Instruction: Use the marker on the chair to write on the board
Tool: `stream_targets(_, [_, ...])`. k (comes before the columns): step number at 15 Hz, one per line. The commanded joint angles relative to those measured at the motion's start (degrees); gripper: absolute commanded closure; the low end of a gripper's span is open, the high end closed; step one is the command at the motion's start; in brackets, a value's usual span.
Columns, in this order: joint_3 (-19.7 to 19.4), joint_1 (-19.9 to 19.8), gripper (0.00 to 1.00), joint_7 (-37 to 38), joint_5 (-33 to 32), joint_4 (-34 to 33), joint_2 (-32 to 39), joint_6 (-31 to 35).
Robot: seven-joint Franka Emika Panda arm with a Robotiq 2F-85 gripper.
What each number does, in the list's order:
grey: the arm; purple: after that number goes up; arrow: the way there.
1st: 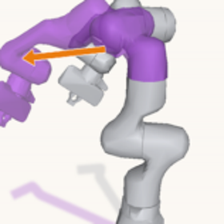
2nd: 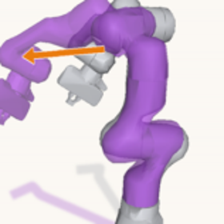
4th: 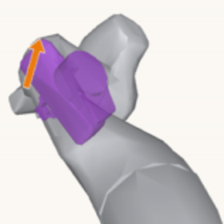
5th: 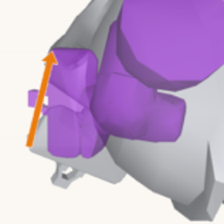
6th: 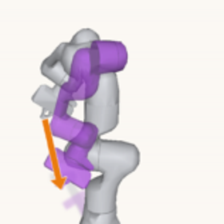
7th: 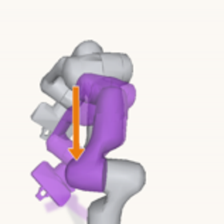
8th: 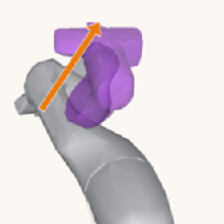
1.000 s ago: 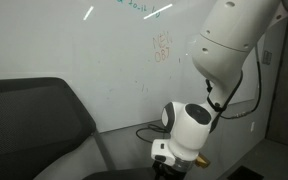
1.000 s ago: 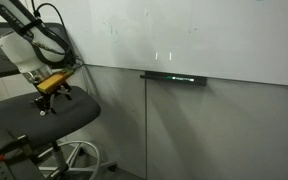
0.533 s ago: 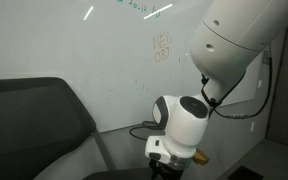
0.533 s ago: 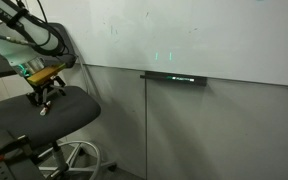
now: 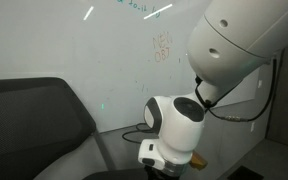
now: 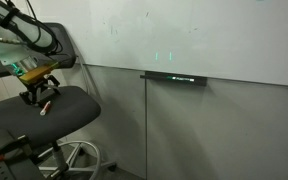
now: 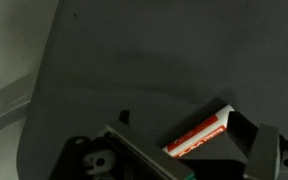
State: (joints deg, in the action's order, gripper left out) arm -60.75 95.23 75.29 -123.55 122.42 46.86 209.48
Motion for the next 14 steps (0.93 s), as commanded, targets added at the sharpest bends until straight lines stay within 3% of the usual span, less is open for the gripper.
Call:
stream_targets(1, [-1.5, 3.0, 0.00, 3.8, -0.6, -2.6, 3.5, 2.0])
stream_targets(6, [-1.5, 4.4, 0.00, 5.4, 0.2, -2.9, 3.6, 1.2])
stream_targets(14, [-1.5, 9.8, 0.00, 15.4, 1.5, -1.8, 5.0, -1.4])
